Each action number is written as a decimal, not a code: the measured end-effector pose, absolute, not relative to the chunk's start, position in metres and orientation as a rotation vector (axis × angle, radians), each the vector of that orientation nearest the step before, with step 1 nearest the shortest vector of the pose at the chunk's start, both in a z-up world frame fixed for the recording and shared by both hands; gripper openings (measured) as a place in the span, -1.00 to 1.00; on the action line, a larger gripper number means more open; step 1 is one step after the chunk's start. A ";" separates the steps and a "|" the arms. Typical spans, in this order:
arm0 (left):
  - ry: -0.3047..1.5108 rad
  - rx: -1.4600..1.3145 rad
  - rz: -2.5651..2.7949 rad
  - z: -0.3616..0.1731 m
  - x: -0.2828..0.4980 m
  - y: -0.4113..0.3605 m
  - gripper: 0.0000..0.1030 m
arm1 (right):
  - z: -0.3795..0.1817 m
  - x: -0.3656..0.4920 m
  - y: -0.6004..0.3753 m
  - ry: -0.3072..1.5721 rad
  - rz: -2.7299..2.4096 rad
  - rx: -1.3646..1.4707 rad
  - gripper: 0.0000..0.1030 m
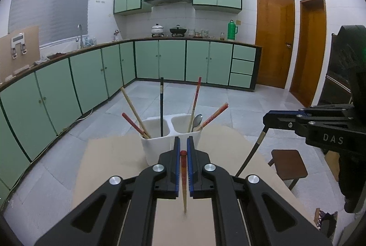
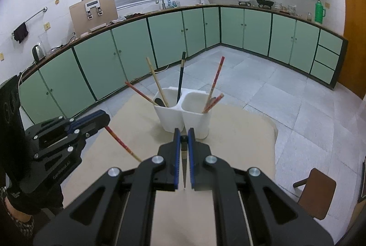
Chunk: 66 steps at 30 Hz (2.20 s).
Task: Organize utensils
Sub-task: 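Lift both chopsticks into the white holder and open both tools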
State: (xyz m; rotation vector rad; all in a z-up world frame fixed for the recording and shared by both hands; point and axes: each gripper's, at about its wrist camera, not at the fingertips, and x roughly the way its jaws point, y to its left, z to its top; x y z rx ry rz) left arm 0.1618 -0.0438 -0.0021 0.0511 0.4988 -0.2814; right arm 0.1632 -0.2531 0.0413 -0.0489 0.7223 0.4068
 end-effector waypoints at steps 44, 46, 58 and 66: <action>0.402 0.019 -0.208 0.025 0.358 -0.025 -0.89 | 0.056 0.347 -0.218 0.660 0.359 -0.016 -0.89; 0.420 0.019 -0.207 0.015 0.362 -0.025 -0.89 | 0.046 0.351 -0.217 0.678 0.355 -0.009 -0.89; 0.470 0.021 -0.212 -0.006 0.364 -0.022 -0.87 | 0.018 0.354 -0.218 0.721 0.338 0.010 -0.82; 0.466 0.008 -0.205 -0.001 0.352 -0.013 -0.63 | 0.030 0.337 -0.235 0.675 0.297 0.029 -0.34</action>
